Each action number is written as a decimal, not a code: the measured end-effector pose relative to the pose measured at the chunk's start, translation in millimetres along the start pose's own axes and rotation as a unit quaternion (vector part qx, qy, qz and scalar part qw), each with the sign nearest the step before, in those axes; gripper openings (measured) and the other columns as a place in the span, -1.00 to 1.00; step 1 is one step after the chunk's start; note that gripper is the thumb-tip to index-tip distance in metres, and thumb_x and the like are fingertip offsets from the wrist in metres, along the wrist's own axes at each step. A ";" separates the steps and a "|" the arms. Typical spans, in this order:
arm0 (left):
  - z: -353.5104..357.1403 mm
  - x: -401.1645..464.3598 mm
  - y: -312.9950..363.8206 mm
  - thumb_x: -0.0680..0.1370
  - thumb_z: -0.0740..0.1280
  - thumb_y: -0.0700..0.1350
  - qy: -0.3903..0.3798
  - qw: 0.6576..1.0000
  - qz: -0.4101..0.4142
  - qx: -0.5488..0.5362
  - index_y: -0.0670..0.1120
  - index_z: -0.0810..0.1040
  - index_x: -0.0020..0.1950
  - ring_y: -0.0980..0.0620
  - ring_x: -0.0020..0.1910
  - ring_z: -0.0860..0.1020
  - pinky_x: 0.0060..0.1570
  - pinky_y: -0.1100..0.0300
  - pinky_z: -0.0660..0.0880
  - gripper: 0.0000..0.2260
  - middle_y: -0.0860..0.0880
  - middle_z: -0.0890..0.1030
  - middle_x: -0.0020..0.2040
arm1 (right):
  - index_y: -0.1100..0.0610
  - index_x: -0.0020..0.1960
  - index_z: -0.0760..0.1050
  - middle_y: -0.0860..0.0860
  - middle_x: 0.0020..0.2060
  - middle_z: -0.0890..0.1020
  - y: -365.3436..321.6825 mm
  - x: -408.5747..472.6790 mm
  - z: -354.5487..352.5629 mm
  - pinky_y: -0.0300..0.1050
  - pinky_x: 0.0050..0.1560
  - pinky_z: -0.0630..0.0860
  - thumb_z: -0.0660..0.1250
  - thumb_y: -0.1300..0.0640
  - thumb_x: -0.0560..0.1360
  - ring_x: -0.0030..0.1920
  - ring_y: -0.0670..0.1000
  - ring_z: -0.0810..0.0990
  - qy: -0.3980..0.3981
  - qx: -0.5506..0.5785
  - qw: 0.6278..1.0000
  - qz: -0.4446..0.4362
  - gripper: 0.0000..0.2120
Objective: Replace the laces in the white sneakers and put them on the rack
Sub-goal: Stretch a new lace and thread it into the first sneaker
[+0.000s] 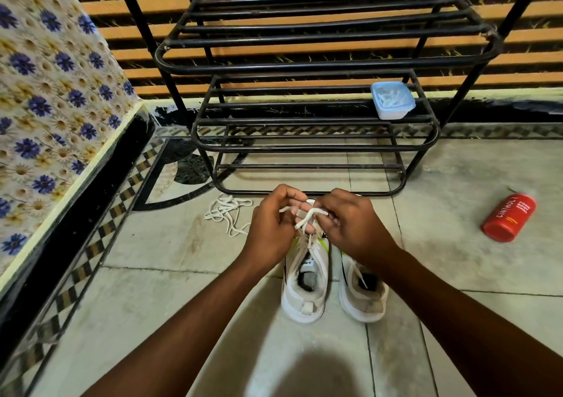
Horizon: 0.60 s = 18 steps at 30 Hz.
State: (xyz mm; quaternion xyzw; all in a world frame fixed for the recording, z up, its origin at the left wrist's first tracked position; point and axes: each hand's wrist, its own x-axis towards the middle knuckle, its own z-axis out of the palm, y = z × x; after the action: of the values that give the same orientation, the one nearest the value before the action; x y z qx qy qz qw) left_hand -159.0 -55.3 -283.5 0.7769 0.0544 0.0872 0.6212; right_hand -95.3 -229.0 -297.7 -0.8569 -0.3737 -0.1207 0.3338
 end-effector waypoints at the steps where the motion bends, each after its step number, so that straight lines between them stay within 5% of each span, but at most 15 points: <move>1: 0.0 0.8 -2.0 0.63 0.26 -0.42 0.001 1.000 -0.012 -0.004 -0.15 0.53 0.15 -0.07 -0.26 0.71 -0.25 0.08 0.62 -0.78 -0.08 0.70 -0.03 | 0.19 0.04 0.61 0.01 -0.16 0.56 -1.2 -1.9 2.2 -0.25 -0.15 0.32 0.39 0.19 0.54 -0.22 -0.07 0.45 0.007 0.000 1.000 0.001 -0.89; 5: 1.0 2.6 -2.9 0.58 0.34 -0.45 -0.005 0.999 -0.041 -0.023 -0.21 0.56 0.18 0.00 -0.22 0.70 -0.23 0.18 0.62 -0.76 -0.16 0.69 -0.08 | 0.22 0.06 0.61 0.04 -0.13 0.58 -2.5 -5.6 3.7 -0.30 -0.09 0.36 0.38 0.24 0.56 -0.16 -0.01 0.52 0.029 0.015 0.999 0.008 -0.90; 10: -2.4 9.5 -5.5 0.54 0.39 -0.44 -0.014 0.999 -0.001 0.035 -0.18 0.68 -0.10 0.09 -0.21 0.66 -0.11 0.18 0.61 -0.82 0.02 0.70 -0.22 | 0.21 0.16 0.60 0.01 -0.14 0.61 -4.6 -6.3 0.4 -0.18 -0.11 0.47 0.39 0.28 0.57 -0.17 -0.02 0.55 0.035 0.038 0.999 -0.001 -0.83; 14: -9.6 10.8 -2.0 0.46 0.35 -0.45 -0.016 0.958 0.097 0.270 -0.14 0.71 0.04 0.02 -0.11 0.59 -0.07 0.37 0.47 -0.70 -0.04 0.61 -0.08 | 0.16 0.08 0.58 -0.03 -0.20 0.59 -10.6 -10.5 -1.1 -0.08 -0.15 0.48 0.40 0.28 0.56 -0.21 -0.03 0.52 0.061 0.041 0.997 0.036 -0.89; 18: -26.0 7.1 -10.5 0.35 0.23 -0.51 -0.039 0.922 0.080 0.376 -0.14 0.68 0.01 -0.08 -0.12 0.60 -0.05 0.05 0.58 -0.58 -0.09 0.53 -0.04 | 0.12 -0.12 0.56 -0.05 -0.25 0.57 -1.1 -28.0 -7.2 -0.01 -0.22 0.49 0.37 0.30 0.51 -0.26 0.00 0.52 0.085 0.018 0.993 0.086 -0.89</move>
State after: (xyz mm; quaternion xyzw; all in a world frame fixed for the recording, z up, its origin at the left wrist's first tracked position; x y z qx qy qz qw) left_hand -157.0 -26.7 -287.7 0.9578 -0.0034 0.0796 0.2762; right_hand -115.2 -248.9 -304.5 -0.8666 -0.2712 -0.1571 0.3883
